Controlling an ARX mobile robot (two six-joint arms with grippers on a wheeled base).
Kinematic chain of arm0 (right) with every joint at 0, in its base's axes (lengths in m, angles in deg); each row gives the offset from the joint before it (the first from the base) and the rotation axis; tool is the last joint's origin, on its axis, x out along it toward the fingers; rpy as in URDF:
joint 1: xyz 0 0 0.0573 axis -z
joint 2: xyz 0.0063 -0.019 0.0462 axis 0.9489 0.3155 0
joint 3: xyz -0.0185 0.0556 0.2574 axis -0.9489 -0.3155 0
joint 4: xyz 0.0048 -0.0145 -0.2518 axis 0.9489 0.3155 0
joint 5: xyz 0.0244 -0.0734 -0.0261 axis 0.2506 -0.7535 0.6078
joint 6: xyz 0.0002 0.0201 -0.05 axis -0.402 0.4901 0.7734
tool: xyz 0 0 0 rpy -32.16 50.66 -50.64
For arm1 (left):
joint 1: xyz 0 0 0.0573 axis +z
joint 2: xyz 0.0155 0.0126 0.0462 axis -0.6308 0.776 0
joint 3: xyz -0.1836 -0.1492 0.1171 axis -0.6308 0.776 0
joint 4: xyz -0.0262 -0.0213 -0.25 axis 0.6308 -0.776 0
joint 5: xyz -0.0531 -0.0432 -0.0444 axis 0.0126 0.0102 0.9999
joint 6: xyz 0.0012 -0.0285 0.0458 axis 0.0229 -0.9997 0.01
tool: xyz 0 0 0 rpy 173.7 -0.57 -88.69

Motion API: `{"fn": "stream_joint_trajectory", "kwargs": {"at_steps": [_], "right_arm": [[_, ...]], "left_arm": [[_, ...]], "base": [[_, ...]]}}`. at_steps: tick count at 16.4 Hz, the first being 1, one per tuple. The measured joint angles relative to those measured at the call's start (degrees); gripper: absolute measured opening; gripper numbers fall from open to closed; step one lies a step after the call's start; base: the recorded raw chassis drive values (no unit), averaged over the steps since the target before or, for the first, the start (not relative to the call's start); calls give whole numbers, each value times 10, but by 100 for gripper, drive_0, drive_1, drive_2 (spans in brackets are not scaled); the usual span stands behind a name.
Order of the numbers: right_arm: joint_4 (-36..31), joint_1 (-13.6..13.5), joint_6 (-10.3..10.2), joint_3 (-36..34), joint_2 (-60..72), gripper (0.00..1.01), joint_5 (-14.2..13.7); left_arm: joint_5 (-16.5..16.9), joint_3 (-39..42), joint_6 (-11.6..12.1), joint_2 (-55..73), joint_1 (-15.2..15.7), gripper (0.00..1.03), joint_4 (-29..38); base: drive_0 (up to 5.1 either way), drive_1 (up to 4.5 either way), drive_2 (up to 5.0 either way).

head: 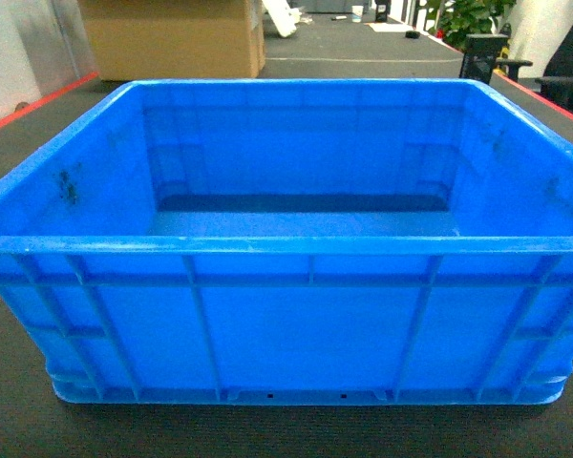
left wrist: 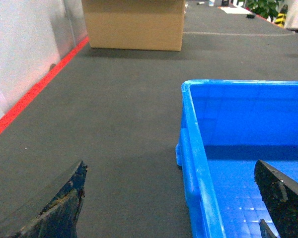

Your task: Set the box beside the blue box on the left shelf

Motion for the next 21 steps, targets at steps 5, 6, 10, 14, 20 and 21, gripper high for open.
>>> {"fn": "stream_joint_trajectory", "kwargs": {"at_steps": [5,6,10,14,20,21], "right_arm": [[60,-6,-19,179,253,98,-8],[84,-6,-25,196,279,98,-7],[133,-11,-38,235,316,98,0],[145,-27,-44,243,338,98,2],[143,-29,-49,244,344,90,1],[141,-29,-49,244,345,79,1]], "left_arm": [[13,-181,-21,235,-17,98,-90],[19,-200,-28,262,-17,98,-110],[24,-249,-50,315,-26,98,-193],[27,-268,-51,334,-37,98,-236],[21,-272,-49,340,-37,89,-249],[21,-272,-48,340,-38,78,-255]], "base": [[0,0,0],[0,0,0],[0,0,0],[0,0,0],[0,0,0],[0,0,0]]}}
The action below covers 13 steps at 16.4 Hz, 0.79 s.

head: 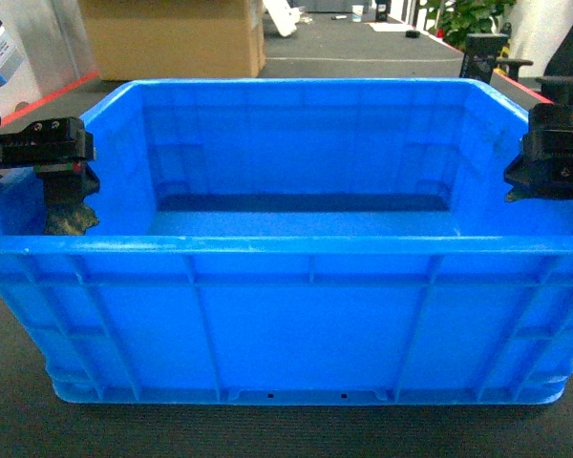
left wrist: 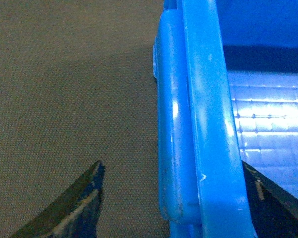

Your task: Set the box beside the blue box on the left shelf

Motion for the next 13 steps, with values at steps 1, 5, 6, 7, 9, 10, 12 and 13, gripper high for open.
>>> {"fn": "stream_joint_trajectory", "kwargs": {"at_steps": [1,5,6,7,9,10,12,13], "right_arm": [[0,0,0,1,2,68,0],[-6,6,0,1,5,28,-11],[-23,7,0,-4,5,22,-19],[-61,3,-1,-22,4,21,-25],[-143,-5,-1,-79,-17,21,-45],[-190,-12,0,-109,-35,21,-60],[-273,-22,0,-152,-77,21,-91],[-317,-29,5,-171,-106,20,-111]], "left_arm": [[0,0,1,0,0,67,-2],[14,1,11,-5,-2,30,-2],[14,6,5,-10,-6,29,10],[11,19,3,-18,-10,29,38],[-1,58,12,-38,-18,29,111],[-11,82,23,-58,-24,29,160],[-32,126,45,-108,-35,29,258],[-46,152,53,-134,-42,29,319]], "base": [[0,0,0],[0,0,0],[0,0,0],[0,0,0],[0,0,0],[0,0,0],[0,0,0],[0,0,0]]}}
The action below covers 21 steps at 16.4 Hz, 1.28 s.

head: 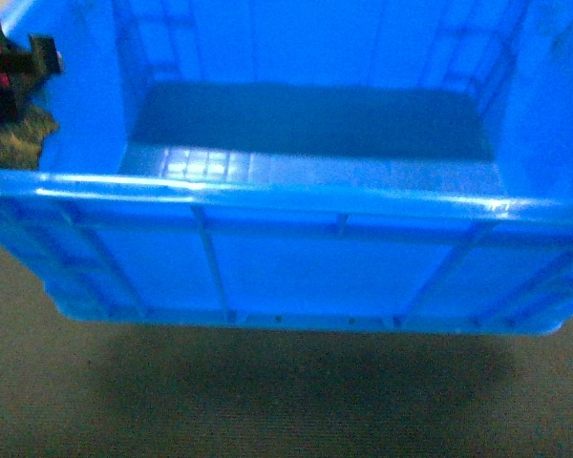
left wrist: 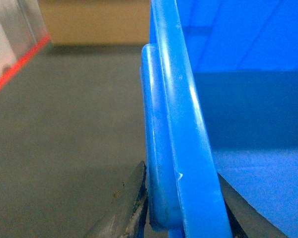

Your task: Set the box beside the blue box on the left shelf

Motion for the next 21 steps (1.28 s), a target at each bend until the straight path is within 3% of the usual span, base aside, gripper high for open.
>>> {"fn": "stream_joint_trajectory", "kwargs": {"at_steps": [4,6,9,13,21], "right_arm": [[-158,-17,34,-73,-65,19,-55],[-181,-20,37,-96,-75,19,-64],[-183,-24,39,-106,-87,19,-68],[-193,-28,57,-118,-106,19,-78],[-193,-28,58,-118,-108,18,-78]], "left_arm": [[-64,105,31,-42,-35,29,236],[-73,129,44,-33,-39,29,295],[-73,133,40,-33,-38,29,297],[-73,135,25,-33,-38,29,284],[-73,135,25,-36,-38,29,284]], "base": [[0,0,0],[0,0,0],[0,0,0],[0,0,0],[0,0,0]]}}
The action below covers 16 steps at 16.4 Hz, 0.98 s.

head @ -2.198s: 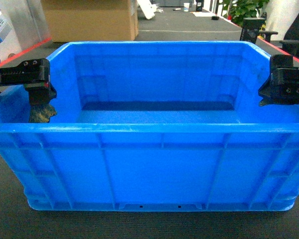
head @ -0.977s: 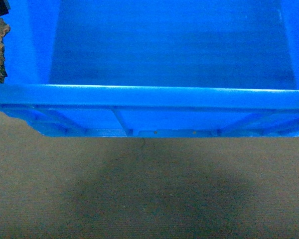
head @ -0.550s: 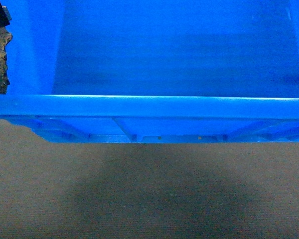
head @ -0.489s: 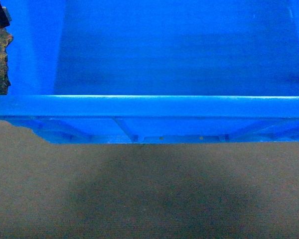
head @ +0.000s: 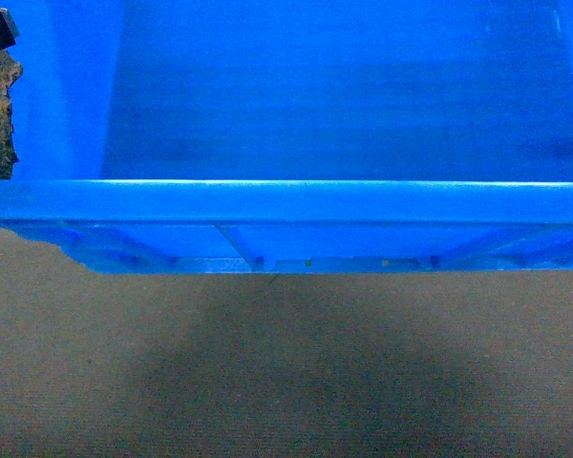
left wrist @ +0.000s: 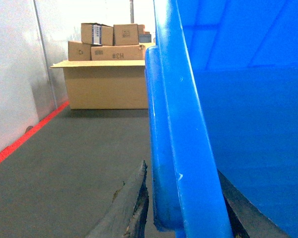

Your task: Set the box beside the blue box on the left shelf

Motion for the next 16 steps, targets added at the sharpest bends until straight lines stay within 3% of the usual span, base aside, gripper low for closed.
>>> {"fn": "stream_joint_trajectory", "kwargs": {"at_steps": [16], "right_arm": [[0,0,0,0,0,18,0]], "left_arm": [[0,0,0,0,0,29,0]], "base": [[0,0,0]]}}
